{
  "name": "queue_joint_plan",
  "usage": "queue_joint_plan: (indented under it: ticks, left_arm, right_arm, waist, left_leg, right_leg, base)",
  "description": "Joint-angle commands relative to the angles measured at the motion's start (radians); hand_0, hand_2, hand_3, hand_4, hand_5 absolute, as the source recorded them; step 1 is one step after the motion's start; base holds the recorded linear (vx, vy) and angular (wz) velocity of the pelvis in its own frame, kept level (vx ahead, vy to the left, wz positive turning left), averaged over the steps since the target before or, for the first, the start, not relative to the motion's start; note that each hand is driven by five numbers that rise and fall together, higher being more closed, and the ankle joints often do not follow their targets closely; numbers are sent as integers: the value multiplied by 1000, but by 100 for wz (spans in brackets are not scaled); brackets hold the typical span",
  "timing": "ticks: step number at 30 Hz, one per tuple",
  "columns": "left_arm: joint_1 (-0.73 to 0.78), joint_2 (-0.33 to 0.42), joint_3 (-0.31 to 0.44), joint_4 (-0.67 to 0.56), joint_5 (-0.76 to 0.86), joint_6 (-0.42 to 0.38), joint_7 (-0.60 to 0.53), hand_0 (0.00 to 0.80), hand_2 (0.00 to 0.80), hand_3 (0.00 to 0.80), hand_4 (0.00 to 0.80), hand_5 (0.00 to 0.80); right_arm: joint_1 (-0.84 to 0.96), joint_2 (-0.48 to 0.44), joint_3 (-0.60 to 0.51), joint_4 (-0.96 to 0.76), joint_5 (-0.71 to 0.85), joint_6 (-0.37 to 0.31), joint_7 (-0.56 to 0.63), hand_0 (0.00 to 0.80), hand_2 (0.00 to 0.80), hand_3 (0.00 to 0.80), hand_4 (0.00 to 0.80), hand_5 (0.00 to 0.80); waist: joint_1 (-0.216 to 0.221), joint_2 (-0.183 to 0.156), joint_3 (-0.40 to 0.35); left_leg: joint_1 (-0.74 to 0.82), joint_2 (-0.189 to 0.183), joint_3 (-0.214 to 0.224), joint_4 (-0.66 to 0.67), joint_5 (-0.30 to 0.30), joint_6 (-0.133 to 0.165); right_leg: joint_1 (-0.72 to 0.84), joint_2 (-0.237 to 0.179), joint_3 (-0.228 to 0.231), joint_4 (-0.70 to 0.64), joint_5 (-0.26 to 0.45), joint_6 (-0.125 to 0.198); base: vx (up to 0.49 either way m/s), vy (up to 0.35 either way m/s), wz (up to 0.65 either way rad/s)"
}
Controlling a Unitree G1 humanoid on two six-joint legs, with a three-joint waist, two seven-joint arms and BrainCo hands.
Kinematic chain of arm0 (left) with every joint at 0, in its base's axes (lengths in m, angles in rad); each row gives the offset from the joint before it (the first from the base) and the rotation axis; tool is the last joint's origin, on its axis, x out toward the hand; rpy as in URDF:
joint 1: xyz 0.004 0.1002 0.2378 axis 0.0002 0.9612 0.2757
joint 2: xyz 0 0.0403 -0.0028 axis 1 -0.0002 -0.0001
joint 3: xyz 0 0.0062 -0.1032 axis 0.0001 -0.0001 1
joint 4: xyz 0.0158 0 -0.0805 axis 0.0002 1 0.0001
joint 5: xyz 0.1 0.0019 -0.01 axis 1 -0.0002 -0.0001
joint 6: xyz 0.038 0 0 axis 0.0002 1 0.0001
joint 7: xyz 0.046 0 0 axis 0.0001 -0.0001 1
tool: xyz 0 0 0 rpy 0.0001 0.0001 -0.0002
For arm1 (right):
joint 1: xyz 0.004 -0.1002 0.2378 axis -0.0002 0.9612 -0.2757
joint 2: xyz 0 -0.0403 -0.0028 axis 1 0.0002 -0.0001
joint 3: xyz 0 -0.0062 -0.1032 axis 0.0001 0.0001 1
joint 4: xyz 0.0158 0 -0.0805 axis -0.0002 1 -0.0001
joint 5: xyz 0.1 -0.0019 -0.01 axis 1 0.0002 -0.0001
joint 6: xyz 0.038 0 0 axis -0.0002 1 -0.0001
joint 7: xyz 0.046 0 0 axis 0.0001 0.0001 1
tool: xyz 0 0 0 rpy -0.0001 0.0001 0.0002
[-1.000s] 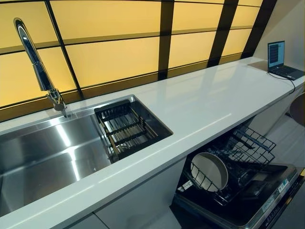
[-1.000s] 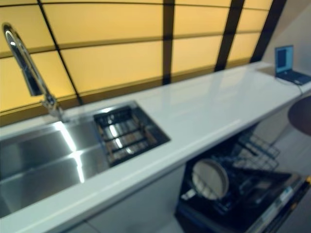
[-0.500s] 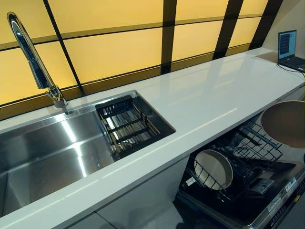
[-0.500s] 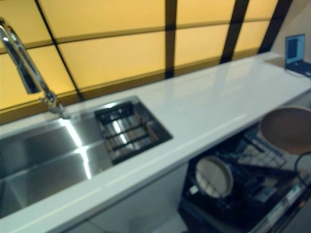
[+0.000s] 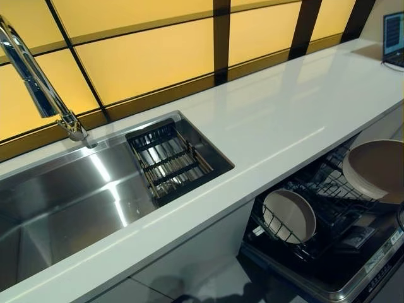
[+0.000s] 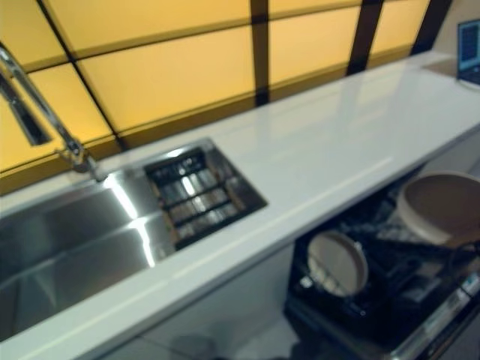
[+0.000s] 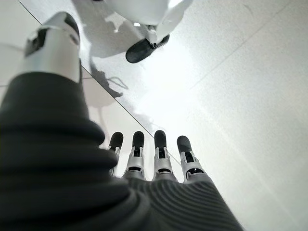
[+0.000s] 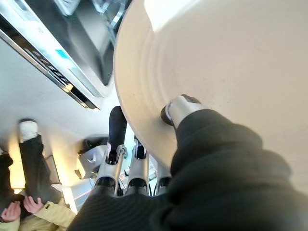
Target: Take plates into dishwasher
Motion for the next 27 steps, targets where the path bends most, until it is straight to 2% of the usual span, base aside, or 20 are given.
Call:
queue_joint_plan:
  ticks: [1,11,17,27]
  left_arm:
    - [-4,59,-24,35,-5,-18,16,0,0,0,0,0]
    - [-18,49,-40,19,-36,-46,6,0,0,0,0,0]
    - [-22,44,-46,13,-42,-47,6,0,0,0,0,0]
    - [-24,35,-56,10,-47,-50,5,0,0,0,0,0]
  right_arm:
    - [-43,17,18,26,14,-22,-52,800,800,800,800,800]
    - [-59,-6,37,-13,33,-8,-77,800,800,800,800,800]
    - [-70,-17,41,-17,34,-23,-70,800,800,800,800,800]
    - [-109,-21,72,-44,56,0,-59,800,800,800,800,800]
  waist:
    - [18,-69,-22]
    - [-5,-25,28]
    - [-13,-9,40]
    - [-16,12,55]
  left_leg:
    - [-31,-22,-54,-6,0,-10]
    - [-64,-34,-45,-6,10,-17]
    - [-70,-39,-36,-6,11,-19]
    - [-81,-42,-31,-6,16,-27]
  right_leg:
    - [5,-79,-38,1,26,118]
    - [-33,-89,-35,1,32,116]
    - [-45,-94,-36,1,33,115]
    - [-59,-102,-45,2,33,112]
  base:
    - [-123,16,-7]
    - [-63,24,-3]
    - [-25,12,-5]
    - [-10,3,-4]
